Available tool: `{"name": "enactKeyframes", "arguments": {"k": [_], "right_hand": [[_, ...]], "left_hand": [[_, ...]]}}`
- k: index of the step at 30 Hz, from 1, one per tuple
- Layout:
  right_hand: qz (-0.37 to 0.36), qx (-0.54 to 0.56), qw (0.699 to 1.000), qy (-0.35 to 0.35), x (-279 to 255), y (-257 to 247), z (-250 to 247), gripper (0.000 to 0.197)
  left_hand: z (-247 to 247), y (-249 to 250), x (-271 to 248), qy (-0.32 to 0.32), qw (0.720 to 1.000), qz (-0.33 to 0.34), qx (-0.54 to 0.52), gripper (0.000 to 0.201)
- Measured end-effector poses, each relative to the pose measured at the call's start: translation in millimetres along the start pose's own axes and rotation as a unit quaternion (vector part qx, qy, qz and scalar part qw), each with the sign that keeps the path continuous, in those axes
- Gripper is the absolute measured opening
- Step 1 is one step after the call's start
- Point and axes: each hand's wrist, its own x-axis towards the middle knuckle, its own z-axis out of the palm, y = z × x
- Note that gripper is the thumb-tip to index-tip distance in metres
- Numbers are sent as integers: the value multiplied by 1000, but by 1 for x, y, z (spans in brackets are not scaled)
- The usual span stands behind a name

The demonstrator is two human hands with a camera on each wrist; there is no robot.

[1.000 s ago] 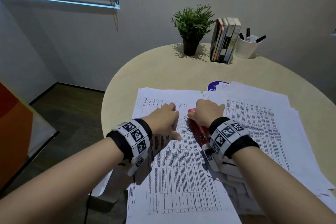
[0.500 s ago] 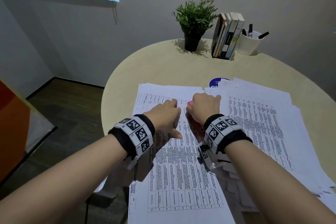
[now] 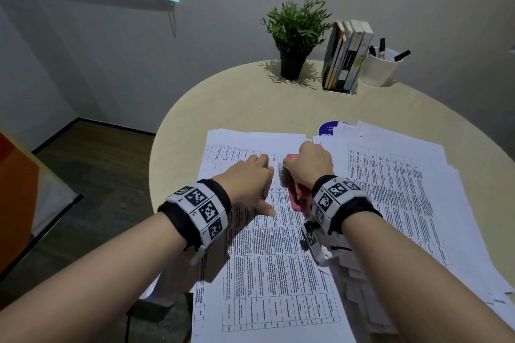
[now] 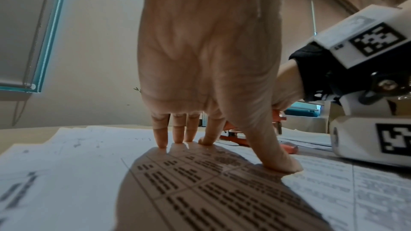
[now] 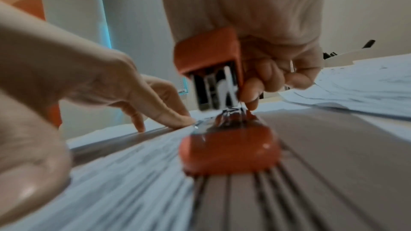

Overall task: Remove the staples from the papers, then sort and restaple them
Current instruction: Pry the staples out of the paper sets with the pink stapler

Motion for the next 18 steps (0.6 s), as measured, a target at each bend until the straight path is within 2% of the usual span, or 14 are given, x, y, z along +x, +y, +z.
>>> {"name": "enactKeyframes", "arguments": {"k": [3,8,11,13,15,18], "right_hand": [[12,17,1000,-3,10,-3,1,19],[15,8,1000,0,16,-5,7,36],[35,28,999,1,16,-5,6,22],[62,61,996,-5,18,-1,4,17],[88,111,990,-3,21,7,4,27],[138,245,960,-3,18,20,4,30]], "left_hand": [[0,0,2,8,1000,3,3,82],[0,-1,0,4,1000,1,2,80],[2,0,0,3,1000,1,-1,80],[3,1,-1,-2,1000,-1,-6,79],[1,1,-1,-2,1000,-1,-18,75],[-2,-1,-1,34,996,-20,-78,57]]}}
